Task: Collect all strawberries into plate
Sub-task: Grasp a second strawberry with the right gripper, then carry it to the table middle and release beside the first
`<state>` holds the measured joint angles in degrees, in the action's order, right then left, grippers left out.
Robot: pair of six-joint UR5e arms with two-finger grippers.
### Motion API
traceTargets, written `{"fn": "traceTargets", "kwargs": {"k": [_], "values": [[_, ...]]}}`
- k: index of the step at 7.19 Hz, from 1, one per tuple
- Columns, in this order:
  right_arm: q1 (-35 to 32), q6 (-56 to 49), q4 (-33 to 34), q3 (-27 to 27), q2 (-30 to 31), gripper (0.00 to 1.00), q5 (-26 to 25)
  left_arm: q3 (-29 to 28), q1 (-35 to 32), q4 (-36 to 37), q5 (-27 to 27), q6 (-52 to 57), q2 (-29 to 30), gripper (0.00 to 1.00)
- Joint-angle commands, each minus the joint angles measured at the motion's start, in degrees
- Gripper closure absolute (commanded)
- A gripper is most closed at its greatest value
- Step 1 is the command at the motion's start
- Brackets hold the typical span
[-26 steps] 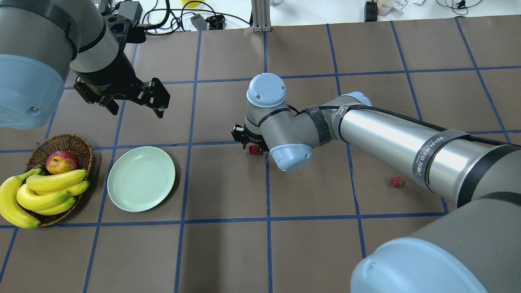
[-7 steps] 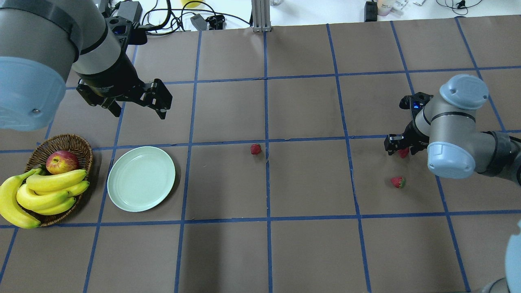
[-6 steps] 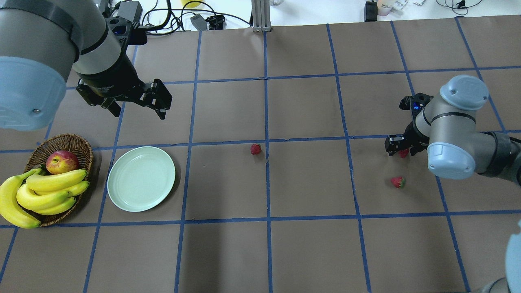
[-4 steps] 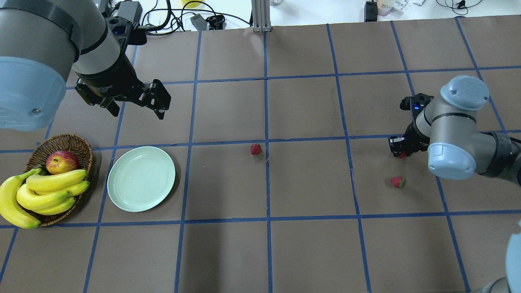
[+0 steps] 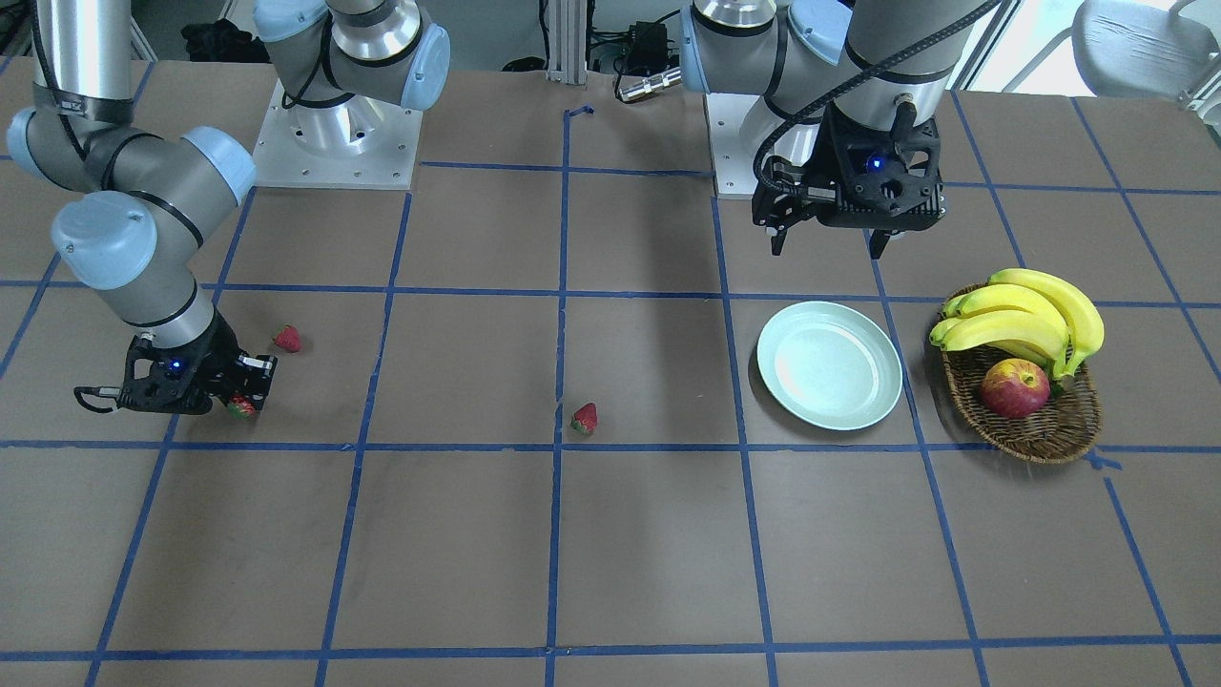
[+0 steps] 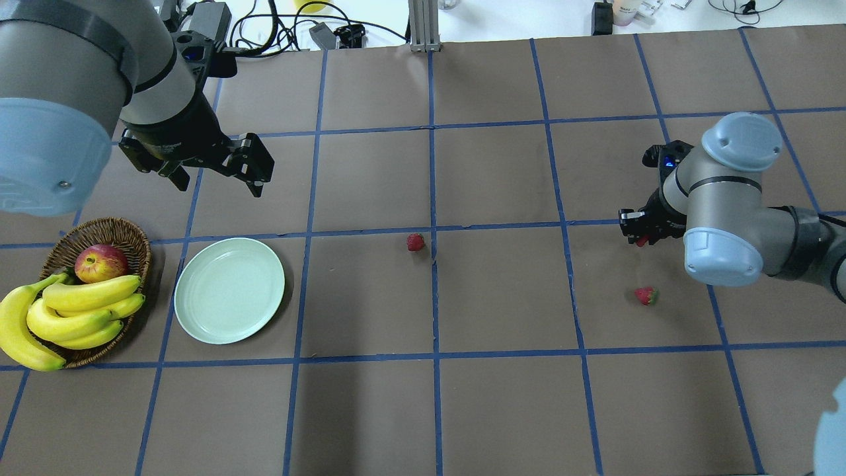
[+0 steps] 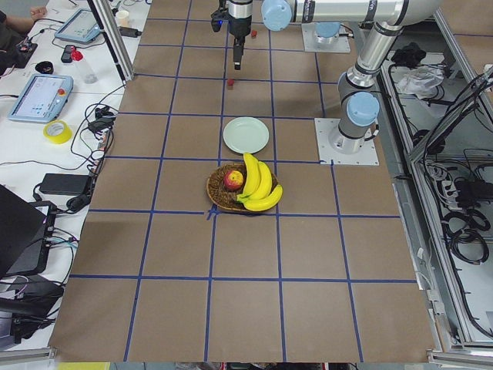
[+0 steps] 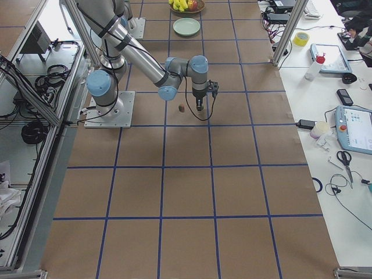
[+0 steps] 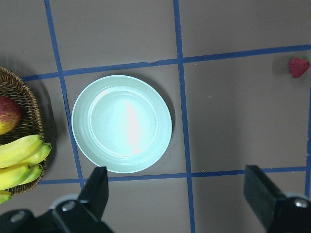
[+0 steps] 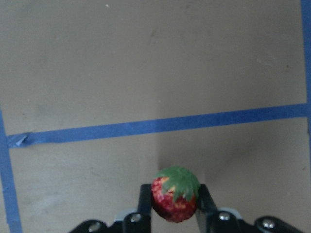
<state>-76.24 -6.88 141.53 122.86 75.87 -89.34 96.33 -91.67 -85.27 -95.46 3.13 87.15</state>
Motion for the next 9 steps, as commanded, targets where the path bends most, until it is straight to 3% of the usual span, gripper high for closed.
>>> {"fn": "traceTargets", "kwargs": {"k": [1,4,6,9], "values": [[-9.1,13.8,0.0,-0.4,0.2,0.69,-0.5,0.2,-0.1,0.0,0.2,-0.6,0.1,0.00],[-24.8,38.0,0.1,-1.7,-0.6,0.69,-0.4,0.2,-0.1,0.0,0.1,-0.6,0.1,0.00],[-33.1,50.9,-3.5,-3.8,-1.0,0.69,-0.4,0.2,-0.1,0.0,0.1,-0.4,0.0,0.00],[-41.2,68.0,-4.6,-11.6,-6.6,0.69,0.2,0.3,-0.1,0.0,-0.1,0.0,0.0,0.00]]}}
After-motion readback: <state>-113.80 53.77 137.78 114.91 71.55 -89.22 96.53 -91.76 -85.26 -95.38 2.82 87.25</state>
